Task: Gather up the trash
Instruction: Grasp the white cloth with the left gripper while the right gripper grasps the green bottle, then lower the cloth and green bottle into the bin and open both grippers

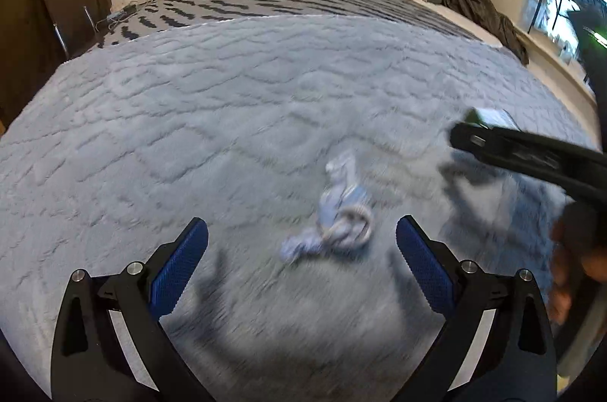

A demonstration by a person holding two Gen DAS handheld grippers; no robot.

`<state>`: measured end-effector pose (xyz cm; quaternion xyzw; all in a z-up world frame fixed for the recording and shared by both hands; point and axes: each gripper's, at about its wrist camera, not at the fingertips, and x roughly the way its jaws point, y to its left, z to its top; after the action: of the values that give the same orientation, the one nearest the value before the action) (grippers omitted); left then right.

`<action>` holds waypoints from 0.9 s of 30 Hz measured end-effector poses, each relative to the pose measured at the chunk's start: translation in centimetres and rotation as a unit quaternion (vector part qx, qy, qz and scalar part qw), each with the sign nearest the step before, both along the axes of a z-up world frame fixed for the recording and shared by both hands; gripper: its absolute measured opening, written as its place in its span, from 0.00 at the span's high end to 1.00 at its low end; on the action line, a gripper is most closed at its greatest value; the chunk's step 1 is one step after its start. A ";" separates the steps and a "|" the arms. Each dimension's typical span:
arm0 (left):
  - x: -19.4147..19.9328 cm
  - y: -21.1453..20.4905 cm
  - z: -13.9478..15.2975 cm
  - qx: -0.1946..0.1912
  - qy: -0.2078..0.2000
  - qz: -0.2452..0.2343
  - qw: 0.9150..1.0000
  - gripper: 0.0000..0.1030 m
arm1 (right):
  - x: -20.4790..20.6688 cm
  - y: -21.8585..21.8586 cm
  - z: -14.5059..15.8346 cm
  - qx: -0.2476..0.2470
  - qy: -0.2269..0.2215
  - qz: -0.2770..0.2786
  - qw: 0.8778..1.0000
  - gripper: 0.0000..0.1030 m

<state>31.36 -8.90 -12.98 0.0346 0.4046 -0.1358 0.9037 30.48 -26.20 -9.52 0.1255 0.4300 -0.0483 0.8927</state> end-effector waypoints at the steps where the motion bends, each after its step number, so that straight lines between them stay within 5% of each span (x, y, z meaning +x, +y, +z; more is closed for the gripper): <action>1: 0.3 -0.3 -0.1 -0.001 0.000 0.000 1.000 0.11 | -0.6 -0.6 0.3 0.000 -0.003 0.000 1.000 0.16; 4: 1.2 -1.4 -0.4 0.010 0.007 -0.003 1.000 0.18 | -2.3 -1.9 1.0 -0.008 -0.010 0.001 1.000 0.16; 8: 2.0 -2.4 -1.2 0.029 0.029 -0.012 0.999 0.57 | -4.2 -2.2 1.3 -0.017 -0.016 0.011 1.000 0.16; 11: 1.7 -2.5 -1.2 0.038 0.029 -0.020 0.999 0.71 | -6.0 -1.9 1.5 -0.014 -0.026 0.028 0.999 0.16; 21: -6.2 -0.2 1.4 0.030 -0.001 -0.040 0.999 0.72 | -14.3 1.1 3.2 -0.038 -0.066 0.065 0.995 0.16; 27: -13.8 2.3 3.2 -0.011 -0.027 -0.040 0.999 0.72 | -19.4 3.1 4.0 -0.041 -0.086 0.078 0.992 0.16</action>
<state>17.53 -6.59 -9.76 0.0443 0.3769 -0.1748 0.9085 11.05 -23.10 -5.51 0.0583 0.3575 0.0148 0.9320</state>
